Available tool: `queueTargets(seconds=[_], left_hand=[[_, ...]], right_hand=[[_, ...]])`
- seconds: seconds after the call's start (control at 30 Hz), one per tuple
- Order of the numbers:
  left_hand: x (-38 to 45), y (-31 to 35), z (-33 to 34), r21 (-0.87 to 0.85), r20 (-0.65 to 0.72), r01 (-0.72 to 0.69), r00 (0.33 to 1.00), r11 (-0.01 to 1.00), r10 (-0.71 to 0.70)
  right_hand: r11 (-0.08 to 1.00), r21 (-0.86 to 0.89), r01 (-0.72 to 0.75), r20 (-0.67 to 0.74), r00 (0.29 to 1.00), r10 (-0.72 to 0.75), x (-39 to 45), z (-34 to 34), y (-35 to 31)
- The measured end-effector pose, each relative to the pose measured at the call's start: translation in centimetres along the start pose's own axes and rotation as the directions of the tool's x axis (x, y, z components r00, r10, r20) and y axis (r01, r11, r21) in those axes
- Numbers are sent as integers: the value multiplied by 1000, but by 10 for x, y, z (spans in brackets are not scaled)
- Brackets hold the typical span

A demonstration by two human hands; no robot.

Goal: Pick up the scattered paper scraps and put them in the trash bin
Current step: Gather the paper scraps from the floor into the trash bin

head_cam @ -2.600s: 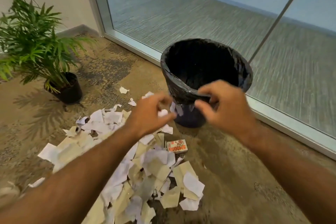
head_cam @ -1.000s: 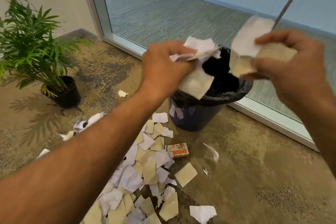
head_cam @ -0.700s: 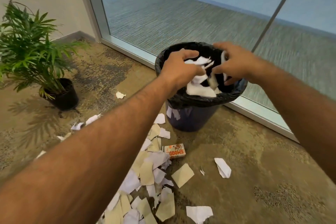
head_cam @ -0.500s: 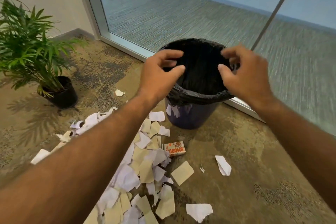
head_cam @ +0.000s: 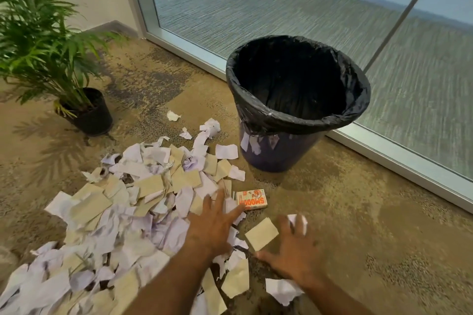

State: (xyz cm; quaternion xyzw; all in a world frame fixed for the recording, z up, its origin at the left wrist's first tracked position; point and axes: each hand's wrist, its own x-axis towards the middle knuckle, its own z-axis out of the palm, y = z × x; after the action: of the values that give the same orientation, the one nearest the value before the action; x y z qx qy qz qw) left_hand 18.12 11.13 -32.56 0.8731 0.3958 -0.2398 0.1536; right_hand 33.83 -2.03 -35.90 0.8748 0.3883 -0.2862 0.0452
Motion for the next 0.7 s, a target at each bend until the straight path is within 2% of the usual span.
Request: queueTargets(seconds=[0.1, 0.2, 0.3, 0.4, 0.5, 0.57, 0.63, 0.7], left_hand=[[3, 3, 9, -17, -43, 40, 998, 999, -41], [3, -3, 13, -62, -153, 57, 986, 996, -66], [0, -9, 14, -63, -148, 42, 988, 997, -51], [2, -12, 12, -19, -153, 34, 988, 999, -36], [4, -15, 10, -5, -141, 45, 989, 999, -45], [3, -18, 8, -15, -134, 52, 990, 999, -54], [1, -20, 9, -36, -162, 51, 985, 998, -56], [1, -21, 11, -98, -189, 64, 979, 993, -82]], right_hand=[[992, 3, 123, -138, 983, -122, 3, 14, -20], [958, 198, 207, -187, 967, -170, 9, 17, -24], [890, 376, 256, -241, 955, -173, 14, 15, -23], [889, 369, 270, -321, 935, -150, 24, 10, -19], [856, 437, 276, -308, 940, -146, 32, 6, -17], [792, 487, 369, -306, 921, -241, 30, -5, -25], [750, 460, 476, -297, 878, -375, 28, -26, -45], [799, 318, 510, -244, 859, -451, 38, -49, -70]])
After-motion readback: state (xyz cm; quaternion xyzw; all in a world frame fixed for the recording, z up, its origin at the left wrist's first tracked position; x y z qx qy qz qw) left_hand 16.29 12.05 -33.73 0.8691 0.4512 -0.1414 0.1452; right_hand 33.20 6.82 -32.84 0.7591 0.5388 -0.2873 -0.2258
